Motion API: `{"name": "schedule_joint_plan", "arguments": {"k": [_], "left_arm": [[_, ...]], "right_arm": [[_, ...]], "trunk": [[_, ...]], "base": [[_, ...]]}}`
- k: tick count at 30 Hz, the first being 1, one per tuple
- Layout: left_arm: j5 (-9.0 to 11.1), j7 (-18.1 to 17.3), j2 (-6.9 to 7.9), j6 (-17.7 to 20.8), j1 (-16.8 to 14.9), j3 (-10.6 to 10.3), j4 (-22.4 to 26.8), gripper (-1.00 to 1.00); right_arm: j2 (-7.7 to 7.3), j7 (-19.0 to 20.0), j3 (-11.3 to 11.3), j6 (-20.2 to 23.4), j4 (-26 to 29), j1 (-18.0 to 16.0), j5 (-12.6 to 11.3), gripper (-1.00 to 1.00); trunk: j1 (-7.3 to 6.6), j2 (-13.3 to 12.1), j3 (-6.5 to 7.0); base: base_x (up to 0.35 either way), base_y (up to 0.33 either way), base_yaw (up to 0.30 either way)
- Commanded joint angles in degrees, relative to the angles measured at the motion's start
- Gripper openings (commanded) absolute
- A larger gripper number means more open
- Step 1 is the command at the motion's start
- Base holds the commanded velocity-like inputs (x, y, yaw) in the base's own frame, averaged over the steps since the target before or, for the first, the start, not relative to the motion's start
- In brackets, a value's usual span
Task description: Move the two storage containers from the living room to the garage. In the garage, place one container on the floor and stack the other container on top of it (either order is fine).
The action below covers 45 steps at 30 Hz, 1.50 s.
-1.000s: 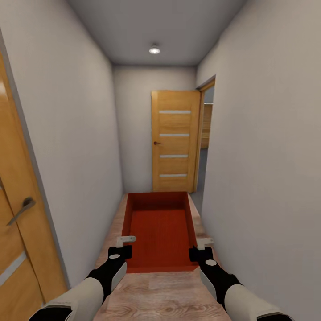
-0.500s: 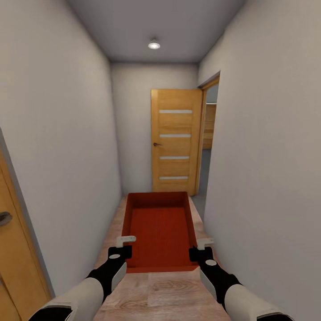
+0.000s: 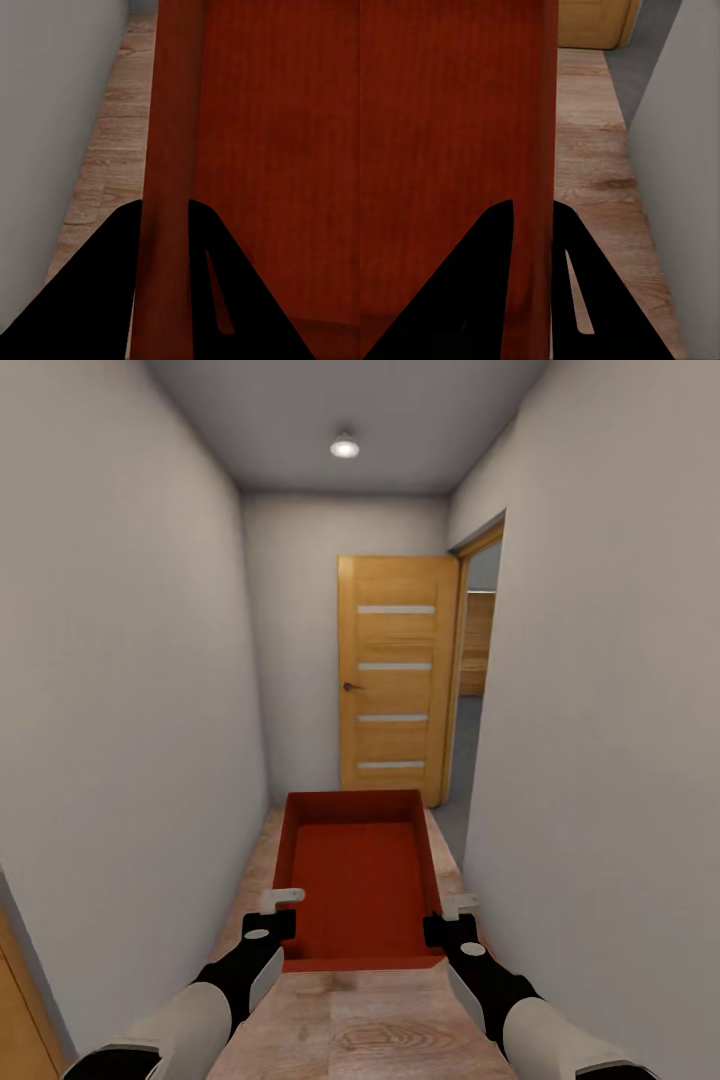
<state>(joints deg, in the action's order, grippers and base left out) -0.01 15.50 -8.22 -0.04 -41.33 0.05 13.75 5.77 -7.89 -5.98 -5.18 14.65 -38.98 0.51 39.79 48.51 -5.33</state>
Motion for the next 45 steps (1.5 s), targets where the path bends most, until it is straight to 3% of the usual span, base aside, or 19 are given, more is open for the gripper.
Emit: {"name": "schedule_joint_plan", "arguments": {"k": [1, 45], "left_arm": [[-0.7, 0.5, 2.50, -0.6, -0.1, 3.8, 1.3, -1.00], [-0.7, 0.5, 2.50, -0.6, -0.1, 3.8, 1.3, -1.00]], "right_arm": [[-0.05, -0.4, 1.3, -0.1, -0.1, 0.0, -0.3, -1.00], [-0.23, -0.4, 1.3, -0.2, -0.1, 0.0, -0.3, -1.00]], "trunk": [[0.05, 0.1, -0.10], [0.05, 0.1, -0.10]], "base": [[0.335, 0.000, 0.000], [0.335, 0.000, 0.000]]}}
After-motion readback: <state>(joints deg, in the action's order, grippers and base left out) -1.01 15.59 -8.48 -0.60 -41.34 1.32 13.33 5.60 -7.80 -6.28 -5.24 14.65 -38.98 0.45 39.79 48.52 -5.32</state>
